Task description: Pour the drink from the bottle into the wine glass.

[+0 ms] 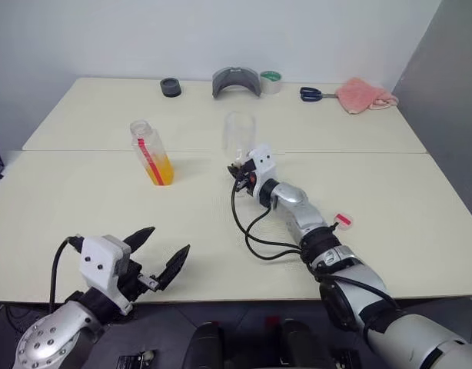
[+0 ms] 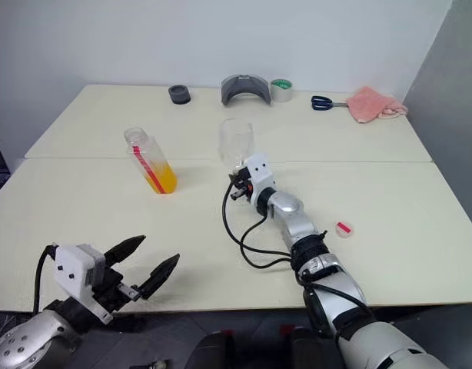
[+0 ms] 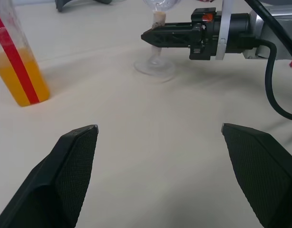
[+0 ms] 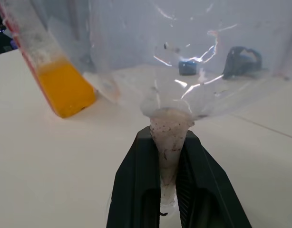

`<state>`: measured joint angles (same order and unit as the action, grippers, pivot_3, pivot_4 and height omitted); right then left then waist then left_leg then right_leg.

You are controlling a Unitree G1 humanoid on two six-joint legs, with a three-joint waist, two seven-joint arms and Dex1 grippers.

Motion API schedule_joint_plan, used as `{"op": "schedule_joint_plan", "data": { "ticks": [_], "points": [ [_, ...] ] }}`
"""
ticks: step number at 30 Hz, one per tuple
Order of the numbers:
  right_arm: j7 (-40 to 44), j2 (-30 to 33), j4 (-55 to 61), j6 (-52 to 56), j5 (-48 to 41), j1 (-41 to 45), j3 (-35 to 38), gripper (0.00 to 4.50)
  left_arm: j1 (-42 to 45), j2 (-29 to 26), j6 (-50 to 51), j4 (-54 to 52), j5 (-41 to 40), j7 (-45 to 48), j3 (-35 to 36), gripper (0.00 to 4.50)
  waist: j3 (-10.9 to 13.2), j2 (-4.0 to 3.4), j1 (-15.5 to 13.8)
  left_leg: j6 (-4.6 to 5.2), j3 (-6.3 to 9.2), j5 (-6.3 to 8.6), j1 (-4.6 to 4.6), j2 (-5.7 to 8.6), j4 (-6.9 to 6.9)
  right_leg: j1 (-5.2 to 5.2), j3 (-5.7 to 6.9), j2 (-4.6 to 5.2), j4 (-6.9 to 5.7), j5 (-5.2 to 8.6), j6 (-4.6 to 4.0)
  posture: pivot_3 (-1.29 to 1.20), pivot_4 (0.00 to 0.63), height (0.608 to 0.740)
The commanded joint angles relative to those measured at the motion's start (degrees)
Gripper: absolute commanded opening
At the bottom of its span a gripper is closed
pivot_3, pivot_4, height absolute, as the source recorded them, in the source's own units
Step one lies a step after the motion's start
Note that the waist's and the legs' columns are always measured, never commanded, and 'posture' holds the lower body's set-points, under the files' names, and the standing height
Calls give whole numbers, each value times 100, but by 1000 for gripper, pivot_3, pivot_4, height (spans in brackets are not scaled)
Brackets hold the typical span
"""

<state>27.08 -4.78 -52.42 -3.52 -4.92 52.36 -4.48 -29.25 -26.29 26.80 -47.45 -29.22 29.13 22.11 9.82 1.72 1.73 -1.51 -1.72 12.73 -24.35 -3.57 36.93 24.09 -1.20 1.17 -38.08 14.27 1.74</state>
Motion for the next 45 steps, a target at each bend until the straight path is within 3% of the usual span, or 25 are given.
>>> {"op": "schedule_joint_plan", "data": {
  "ticks": [1,9,20,22,29,36,42,45],
  "points": [
    [54,-30,-118,-430,142,34,-39,137,-326,185,-385,-186,158,-69,82,4500,0,0,11,0,0,0,0,-1,0,1,0,-1,-1,1,-2,0,150,740],
    [-132,-39,-774,-821,420,110,-34,137,-540,412,-1142,367,497,145,-107,4500,-5,2,15,0,0,0,8,-3,-1,-2,2,-5,-3,6,-10,0,150,740],
    [-75,85,-598,-848,450,-96,41,3958,160,164,-1420,1211,552,301,-98,4500,-4,1,14,0,0,0,10,-7,-3,-2,3,-7,-6,9,-15,0,150,740],
    [-97,171,-320,-806,447,-316,44,4486,492,171,-1326,1446,548,161,-122,4500,-5,2,5,0,1,0,10,-7,-4,-3,5,-8,-6,9,-15,0,150,740],
    [451,587,3047,546,-296,-1955,58,4486,956,354,-691,1508,421,-433,-209,4500,-5,4,-2,-2,4,1,3,-6,-4,-2,4,-6,-6,9,-13,0,150,740],
    [804,1654,6549,2672,-1100,-3283,3,4486,1458,527,-427,1567,704,-1040,-480,4500,-7,6,-11,-3,10,2,7,-8,-6,-3,10,-9,-8,10,-13,0,150,740],
    [1349,2970,8620,4256,-2470,-3828,411,4486,2250,482,-92,1858,837,-1579,-368,4500,-8,10,-21,-3,13,2,7,-4,-3,-6,10,-10,-4,11,-11,0,150,740],
    [1307,3302,9131,4931,-3411,-3756,830,4486,2679,385,6,2078,942,-1727,-335,4500,-8,13,-18,-2,16,2,8,-5,-3,-8,11,-13,-4,12,-11,0,150,740]
  ]
}}
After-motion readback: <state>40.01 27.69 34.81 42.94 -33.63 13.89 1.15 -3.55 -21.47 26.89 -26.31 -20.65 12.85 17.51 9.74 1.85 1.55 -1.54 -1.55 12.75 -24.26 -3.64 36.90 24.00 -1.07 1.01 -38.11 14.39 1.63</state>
